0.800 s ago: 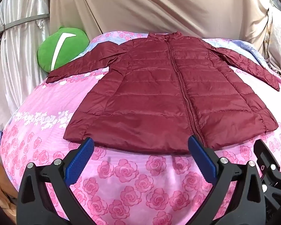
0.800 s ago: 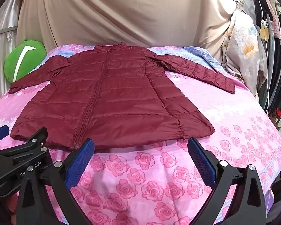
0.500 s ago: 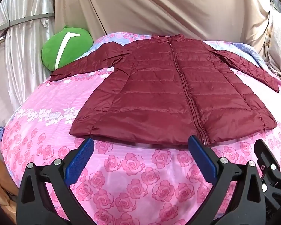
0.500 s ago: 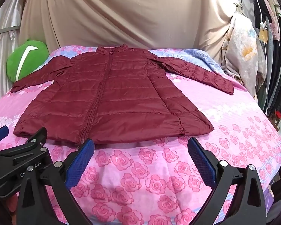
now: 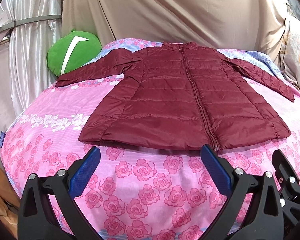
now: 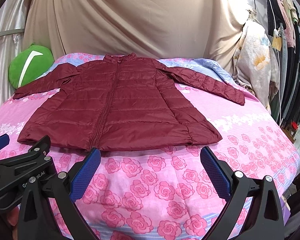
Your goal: Fold large clothes
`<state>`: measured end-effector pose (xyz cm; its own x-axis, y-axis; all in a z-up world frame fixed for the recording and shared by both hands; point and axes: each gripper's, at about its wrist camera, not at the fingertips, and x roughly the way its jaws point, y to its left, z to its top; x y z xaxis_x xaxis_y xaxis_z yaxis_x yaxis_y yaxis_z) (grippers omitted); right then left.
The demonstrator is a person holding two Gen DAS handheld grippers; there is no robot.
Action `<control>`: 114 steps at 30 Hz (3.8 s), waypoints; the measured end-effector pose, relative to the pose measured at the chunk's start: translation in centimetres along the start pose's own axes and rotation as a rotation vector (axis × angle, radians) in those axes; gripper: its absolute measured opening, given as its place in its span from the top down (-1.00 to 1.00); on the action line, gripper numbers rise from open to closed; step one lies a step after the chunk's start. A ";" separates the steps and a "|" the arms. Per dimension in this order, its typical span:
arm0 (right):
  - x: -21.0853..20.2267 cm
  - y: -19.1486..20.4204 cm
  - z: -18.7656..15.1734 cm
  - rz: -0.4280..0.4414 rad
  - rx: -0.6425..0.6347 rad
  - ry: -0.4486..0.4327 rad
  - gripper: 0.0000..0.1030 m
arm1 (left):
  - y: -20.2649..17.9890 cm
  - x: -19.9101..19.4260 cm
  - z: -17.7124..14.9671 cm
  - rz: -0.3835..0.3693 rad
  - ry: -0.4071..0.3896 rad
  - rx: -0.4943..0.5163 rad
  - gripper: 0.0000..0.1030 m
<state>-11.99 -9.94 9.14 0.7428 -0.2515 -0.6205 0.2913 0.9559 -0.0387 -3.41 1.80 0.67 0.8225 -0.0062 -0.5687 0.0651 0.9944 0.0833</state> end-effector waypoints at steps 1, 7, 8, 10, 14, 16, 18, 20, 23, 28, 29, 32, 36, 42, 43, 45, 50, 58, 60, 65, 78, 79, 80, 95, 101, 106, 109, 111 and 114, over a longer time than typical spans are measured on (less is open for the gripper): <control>0.0 0.0 -0.1 -0.003 0.000 0.000 -0.90 | -0.1 0.0 0.0 0.002 0.002 0.004 -0.90; 0.6 -0.3 0.3 0.000 -0.004 0.007 -0.90 | -0.7 0.4 0.2 0.008 -0.002 0.001 -0.90; 0.8 -0.4 0.4 0.002 -0.004 0.010 -0.90 | -0.8 0.5 0.4 0.011 0.001 0.001 -0.90; 1.1 -0.5 0.8 0.007 -0.005 0.014 -0.90 | -1.0 0.7 0.7 0.016 0.000 0.000 -0.90; 1.9 -0.7 1.5 0.010 -0.004 0.018 -0.90 | -1.4 1.3 1.5 0.022 0.004 -0.001 -0.90; 2.3 -0.9 1.9 0.012 -0.001 0.019 -0.90 | -1.7 1.4 1.8 0.026 -0.001 0.005 -0.90; 2.6 -1.2 2.2 0.008 0.002 0.019 -0.90 | -2.0 1.6 2.2 0.022 -0.001 0.004 -0.90; 2.8 -1.4 2.3 0.007 0.006 0.020 -0.90 | -2.1 1.8 2.5 0.005 0.005 -0.016 -0.90; 3.2 -1.7 2.6 0.010 0.013 0.026 -0.90 | -2.5 2.0 2.7 0.011 0.009 -0.009 -0.90; 3.6 -1.8 2.7 0.016 0.018 0.032 -0.90 | -2.8 2.3 2.8 0.025 0.015 0.008 -0.90; 3.6 -1.8 2.8 0.015 0.018 0.031 -0.90 | -2.8 2.4 2.8 0.025 0.017 0.009 -0.90; 3.8 -1.9 2.8 0.010 0.018 0.032 -0.90 | -2.9 2.6 2.9 0.019 0.021 0.009 -0.90; 4.4 -2.2 3.0 0.010 0.026 0.041 -0.90 | -3.3 3.0 3.2 0.021 0.025 0.017 -0.90; 5.5 -2.4 3.1 0.010 0.034 0.060 -0.90 | -3.9 4.0 3.6 0.028 0.040 0.034 -0.90; 5.7 -2.4 3.1 0.011 0.035 0.064 -0.90 | -4.0 4.2 3.7 0.031 0.045 0.038 -0.90; 6.1 -2.5 3.2 0.013 0.038 0.074 -0.90 | -4.2 4.6 3.8 0.033 0.051 0.042 -0.90; 7.1 -2.4 3.7 0.012 0.035 0.085 -0.90 | -4.4 5.5 4.3 0.027 0.064 0.031 -0.90; 8.8 -2.4 4.6 0.009 0.035 0.105 -0.90 | -5.1 7.1 5.3 0.033 0.085 0.045 -0.90; 9.2 -2.5 4.8 0.007 0.036 0.110 -0.90 | -5.3 7.5 5.6 0.033 0.090 0.047 -0.90; 10.4 -2.7 5.3 0.004 0.039 0.124 -0.90 | -5.7 8.5 6.1 0.033 0.105 0.054 -0.90; 13.5 -2.4 7.3 0.011 0.020 0.153 -0.90 | -6.3 11.7 8.3 -0.004 0.132 0.060 -0.91; 13.8 -2.6 7.7 0.018 0.023 0.154 -0.90 | -6.3 12.0 8.6 -0.010 0.135 0.058 -0.91; 14.1 -2.8 8.2 0.018 0.027 0.153 -0.90 | -6.3 12.2 8.9 -0.014 0.133 0.057 -0.91; 19.9 -6.5 13.9 -0.037 0.085 0.158 -0.90 | -5.4 16.8 13.7 0.007 0.089 0.058 -0.91; 24.2 -9.7 15.2 -0.045 0.123 0.185 -0.90 | -5.6 18.5 14.3 0.009 0.114 0.053 -0.91; 28.7 -16.4 15.3 -0.100 0.243 0.246 -0.90 | -5.3 19.8 14.8 0.044 0.115 0.057 -0.91; 31.2 -21.4 15.4 -0.150 0.315 0.282 -0.90 | -4.9 20.5 15.0 0.061 0.121 0.043 -0.91; 32.6 -24.3 15.5 -0.175 0.366 0.301 -0.90 | -4.9 20.9 15.1 0.063 0.124 0.042 -0.91; 34.2 -28.0 15.3 -0.197 0.440 0.312 -0.90 | -5.2 21.4 15.1 0.061 0.130 0.053 -0.91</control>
<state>14.54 -47.62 0.99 0.4556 -0.2974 -0.8390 0.6792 0.7255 0.1116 22.39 -5.06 0.39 0.7459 0.0712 -0.6622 0.0500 0.9855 0.1623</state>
